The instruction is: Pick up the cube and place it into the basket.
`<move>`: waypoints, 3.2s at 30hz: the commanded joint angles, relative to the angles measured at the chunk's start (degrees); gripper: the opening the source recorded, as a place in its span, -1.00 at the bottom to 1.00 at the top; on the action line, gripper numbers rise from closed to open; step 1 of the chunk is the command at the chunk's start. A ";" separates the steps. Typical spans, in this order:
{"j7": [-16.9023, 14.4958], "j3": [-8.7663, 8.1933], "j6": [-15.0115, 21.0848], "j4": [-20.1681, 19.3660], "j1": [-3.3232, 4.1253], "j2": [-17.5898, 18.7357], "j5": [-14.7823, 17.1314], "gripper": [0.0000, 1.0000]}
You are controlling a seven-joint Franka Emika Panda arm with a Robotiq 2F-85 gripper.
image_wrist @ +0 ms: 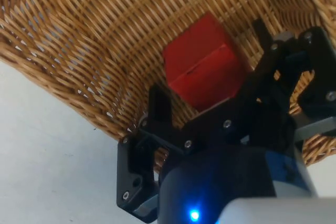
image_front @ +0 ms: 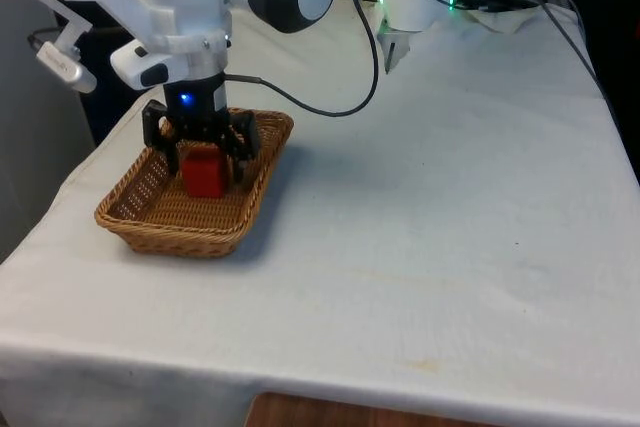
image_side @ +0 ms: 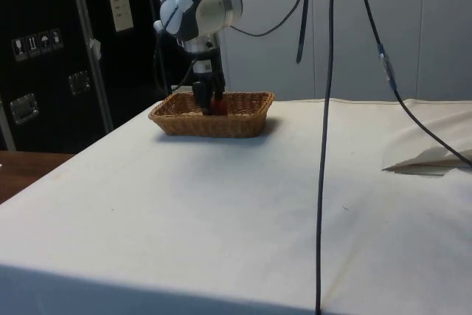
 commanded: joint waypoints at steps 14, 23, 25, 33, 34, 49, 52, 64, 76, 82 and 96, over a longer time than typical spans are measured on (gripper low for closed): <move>0.11 -2.41 -4.30 0.23 1.32 -4.64 -1.49 1.00; 0.11 -3.32 -6.25 0.46 1.78 -6.99 -2.23 1.00; 0.00 -3.09 -6.02 0.52 1.55 -7.10 -1.83 1.00; -0.17 -3.67 -6.53 -0.06 2.01 -8.71 -2.18 1.00; -0.23 -3.72 -6.53 -0.17 2.06 -8.82 -2.12 1.00; -1.20 -3.90 -5.96 -3.84 3.72 -13.12 -2.46 1.00; -1.26 -3.84 -5.84 -4.81 4.18 -14.15 -2.75 1.00; -1.89 -3.50 -6.42 -7.28 5.04 -16.62 -3.04 1.00; -3.27 -3.44 -4.35 -11.34 6.59 -19.71 -3.15 1.00; -3.55 -3.09 -4.13 -12.61 6.93 -20.68 -3.27 1.00; -4.98 -2.41 -1.72 -18.16 7.62 -24.75 -3.38 1.00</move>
